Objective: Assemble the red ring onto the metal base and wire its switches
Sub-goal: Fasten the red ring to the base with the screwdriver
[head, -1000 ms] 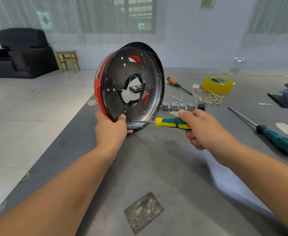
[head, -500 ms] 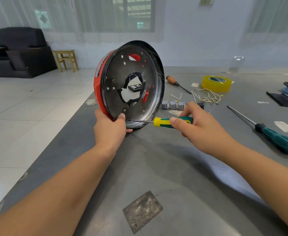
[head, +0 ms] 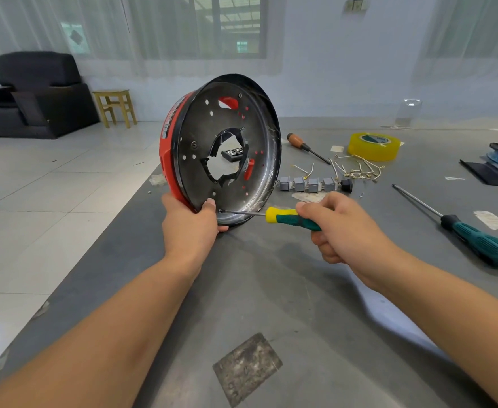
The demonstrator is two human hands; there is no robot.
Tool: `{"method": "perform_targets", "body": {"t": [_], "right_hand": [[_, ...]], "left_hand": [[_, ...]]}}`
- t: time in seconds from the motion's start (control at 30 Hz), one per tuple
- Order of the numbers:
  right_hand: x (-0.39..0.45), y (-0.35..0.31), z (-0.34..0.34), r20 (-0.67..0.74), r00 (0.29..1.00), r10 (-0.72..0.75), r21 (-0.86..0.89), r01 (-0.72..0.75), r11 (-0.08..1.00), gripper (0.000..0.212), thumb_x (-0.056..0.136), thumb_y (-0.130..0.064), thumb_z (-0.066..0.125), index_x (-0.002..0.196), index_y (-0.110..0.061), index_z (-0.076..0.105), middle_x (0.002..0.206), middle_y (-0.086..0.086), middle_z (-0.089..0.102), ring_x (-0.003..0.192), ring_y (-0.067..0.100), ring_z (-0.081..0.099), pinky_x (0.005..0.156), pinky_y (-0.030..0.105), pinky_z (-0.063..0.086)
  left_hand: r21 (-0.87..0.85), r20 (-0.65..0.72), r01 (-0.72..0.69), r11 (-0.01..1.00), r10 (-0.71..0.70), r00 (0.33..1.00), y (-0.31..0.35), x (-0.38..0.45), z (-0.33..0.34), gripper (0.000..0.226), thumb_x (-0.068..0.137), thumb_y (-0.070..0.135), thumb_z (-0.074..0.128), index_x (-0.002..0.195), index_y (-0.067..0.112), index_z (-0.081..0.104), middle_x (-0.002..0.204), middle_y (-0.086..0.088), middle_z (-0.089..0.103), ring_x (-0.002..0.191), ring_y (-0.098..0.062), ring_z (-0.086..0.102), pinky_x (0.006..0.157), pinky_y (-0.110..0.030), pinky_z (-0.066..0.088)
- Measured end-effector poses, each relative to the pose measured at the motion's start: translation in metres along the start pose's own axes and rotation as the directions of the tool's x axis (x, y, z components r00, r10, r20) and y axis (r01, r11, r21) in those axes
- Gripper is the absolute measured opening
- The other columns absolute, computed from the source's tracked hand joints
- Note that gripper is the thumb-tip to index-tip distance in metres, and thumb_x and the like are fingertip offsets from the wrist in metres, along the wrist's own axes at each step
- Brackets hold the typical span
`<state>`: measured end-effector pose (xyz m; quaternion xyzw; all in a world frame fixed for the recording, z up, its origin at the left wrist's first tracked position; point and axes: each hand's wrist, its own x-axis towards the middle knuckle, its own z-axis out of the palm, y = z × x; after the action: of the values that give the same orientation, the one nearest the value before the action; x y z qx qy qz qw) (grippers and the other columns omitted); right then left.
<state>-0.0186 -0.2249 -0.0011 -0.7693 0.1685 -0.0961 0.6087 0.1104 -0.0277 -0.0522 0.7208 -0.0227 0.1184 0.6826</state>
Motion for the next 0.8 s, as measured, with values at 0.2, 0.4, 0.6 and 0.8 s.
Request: {"method": "perform_targets", "body": {"t": [0.2, 0.4, 0.6, 0.8], "right_hand": [[0.008, 0.001, -0.008, -0.153, 0.955, -0.255, -0.115, 0.239, 0.964, 0.029, 0.064, -0.058, 0.066, 0.073, -0.033, 0.054, 0.052, -0.008, 0.056, 0.048, 0.014, 0.048, 0.053, 0.035, 0.037], [0.023, 0.02, -0.046, -0.308, 0.86, -0.406, -0.401, 0.27, 0.875, 0.022, 0.074, -0.05, 0.061, 0.086, -0.033, 0.055, 0.076, -0.005, 0.062, 0.064, 0.008, 0.055, 0.056, 0.034, 0.044], [0.034, 0.036, -0.062, -0.165, 0.919, -0.357, -0.472, 0.244, 0.847, 0.006, 0.09, -0.032, 0.063, 0.091, -0.035, 0.058, 0.077, -0.002, 0.066, 0.073, 0.025, 0.061, 0.063, 0.033, 0.046], [0.042, 0.044, -0.079, -0.257, 0.881, -0.398, -0.434, 0.263, 0.862, 0.008, 0.092, -0.029, 0.06, 0.095, -0.036, 0.062, 0.08, 0.0, 0.066, 0.074, 0.019, 0.061, 0.064, 0.031, 0.046]], "left_hand": [[-0.148, -0.078, 0.043, 0.988, -0.054, 0.995, 0.003, 0.001, 0.002, 0.025, 0.101, 0.017, 0.064, 0.108, 0.022, 0.04, 0.106, 0.003, 0.064, 0.061, -0.018, 0.076, 0.053, -0.021, 0.057], [-0.221, -0.098, 0.044, 0.974, -0.068, 0.993, 0.006, -0.001, 0.002, 0.022, 0.102, 0.021, 0.063, 0.104, 0.024, 0.042, 0.111, -0.003, 0.066, 0.06, -0.019, 0.076, 0.05, -0.02, 0.053], [-0.249, -0.111, 0.045, 0.968, -0.074, 0.991, 0.005, -0.001, 0.002, 0.024, 0.102, 0.023, 0.065, 0.109, 0.021, 0.043, 0.116, -0.006, 0.068, 0.057, -0.016, 0.074, 0.05, -0.019, 0.053], [-0.364, -0.11, 0.078, 0.928, -0.126, 0.986, 0.008, 0.0, 0.001, 0.031, 0.102, 0.02, 0.067, 0.122, 0.014, 0.044, 0.123, -0.012, 0.068, 0.063, -0.017, 0.075, 0.056, -0.023, 0.057]]}}
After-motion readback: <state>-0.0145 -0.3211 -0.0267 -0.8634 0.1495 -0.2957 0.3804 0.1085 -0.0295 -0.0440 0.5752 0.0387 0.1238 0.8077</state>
